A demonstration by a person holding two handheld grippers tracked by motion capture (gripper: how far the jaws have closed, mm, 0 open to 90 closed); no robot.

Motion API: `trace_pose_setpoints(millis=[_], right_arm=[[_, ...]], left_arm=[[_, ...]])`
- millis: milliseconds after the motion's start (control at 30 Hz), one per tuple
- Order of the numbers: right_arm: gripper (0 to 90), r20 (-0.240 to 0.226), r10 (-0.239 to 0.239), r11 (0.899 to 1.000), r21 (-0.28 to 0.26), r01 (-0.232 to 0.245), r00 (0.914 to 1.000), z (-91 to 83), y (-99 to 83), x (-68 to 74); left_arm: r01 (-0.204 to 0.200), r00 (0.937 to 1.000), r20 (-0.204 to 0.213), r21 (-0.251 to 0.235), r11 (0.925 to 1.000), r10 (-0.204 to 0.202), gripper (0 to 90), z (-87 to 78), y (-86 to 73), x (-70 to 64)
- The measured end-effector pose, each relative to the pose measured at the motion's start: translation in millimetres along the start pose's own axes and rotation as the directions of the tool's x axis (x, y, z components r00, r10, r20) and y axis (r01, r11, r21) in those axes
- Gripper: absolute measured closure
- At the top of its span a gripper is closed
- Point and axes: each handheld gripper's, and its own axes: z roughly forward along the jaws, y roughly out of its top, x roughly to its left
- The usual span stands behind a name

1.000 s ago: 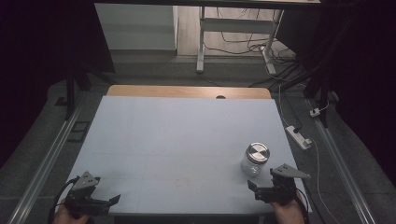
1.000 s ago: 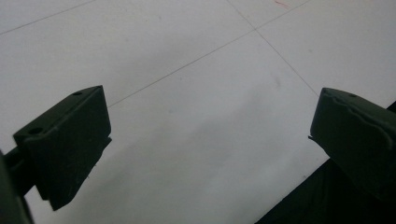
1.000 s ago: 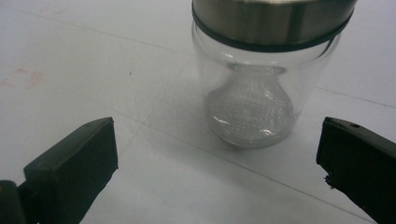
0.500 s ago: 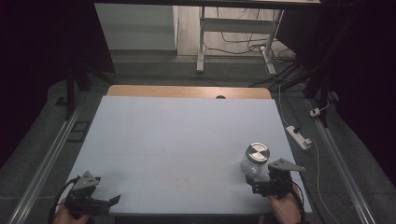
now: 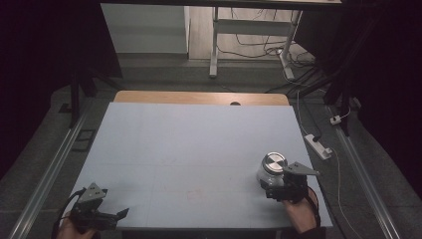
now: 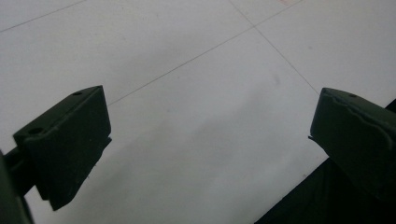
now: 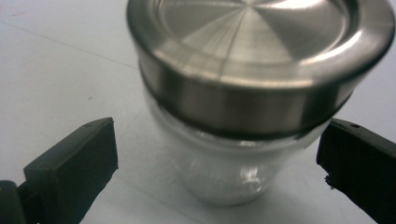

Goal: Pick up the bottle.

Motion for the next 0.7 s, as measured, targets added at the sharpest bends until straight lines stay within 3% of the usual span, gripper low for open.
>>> trace_pose_setpoints(millis=[133,700], right_arm=[[0.0,0.016,-0.012,1.0,-0.01,0.012,0.9998,3.9,3.1,-0.7],[0.0,0.008,-0.005,1.0,0.002,0.005,1.0,19.5,9.2,-8.5]], left_arm=[[0.0,1.0,0.001,0.0,1.0,0.0,0.0,0.0,0.0,0.1],[0.003,1.0,0.005,0.003,1.0,-0.003,0.0,0.3,0.1,0.1]])
